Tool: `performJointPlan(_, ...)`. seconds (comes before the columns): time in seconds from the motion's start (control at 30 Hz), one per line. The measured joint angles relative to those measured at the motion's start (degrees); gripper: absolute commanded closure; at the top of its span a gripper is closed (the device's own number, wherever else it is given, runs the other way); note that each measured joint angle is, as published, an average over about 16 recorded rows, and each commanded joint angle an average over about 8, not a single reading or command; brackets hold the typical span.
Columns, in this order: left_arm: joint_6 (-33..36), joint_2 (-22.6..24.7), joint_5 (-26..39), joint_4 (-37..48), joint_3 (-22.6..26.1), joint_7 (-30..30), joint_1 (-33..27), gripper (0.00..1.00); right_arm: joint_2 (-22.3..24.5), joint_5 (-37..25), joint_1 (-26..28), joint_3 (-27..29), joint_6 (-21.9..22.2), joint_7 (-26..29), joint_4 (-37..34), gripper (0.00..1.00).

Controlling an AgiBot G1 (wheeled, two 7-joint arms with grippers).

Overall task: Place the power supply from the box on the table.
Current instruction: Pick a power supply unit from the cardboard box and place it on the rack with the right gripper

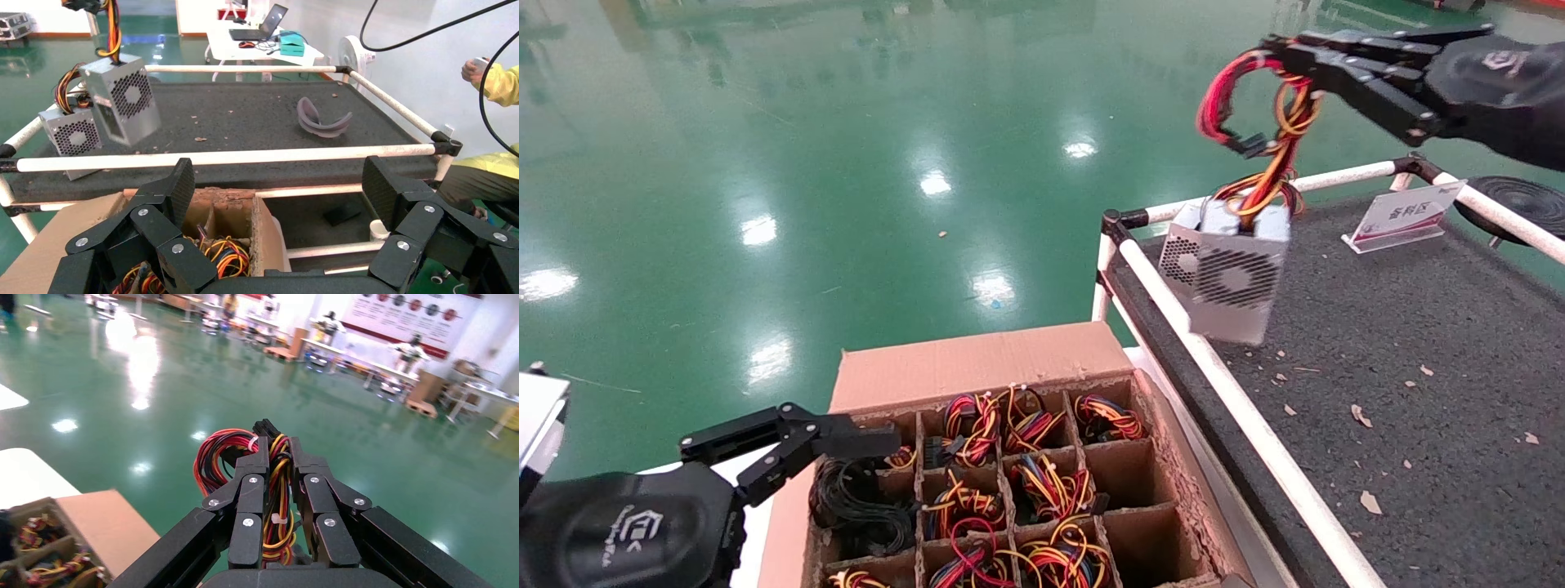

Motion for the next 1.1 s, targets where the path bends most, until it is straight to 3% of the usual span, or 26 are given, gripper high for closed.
performJointPlan(0.43, 0.0, 0.0, 0.0, 0.0, 0.01, 0.0, 0.0, 0.0, 2.54, 0.04, -1.0, 0.06, 3.46, -0.81, -2.38, 1.0)
performJointPlan(1.1, -0.01, -0.01, -0.01, 0.0, 0.02, 0.01, 0.0, 0.0, 0.47, 1.29, -4.27, 0.93, 9.12, -1.25, -3.23, 1.0)
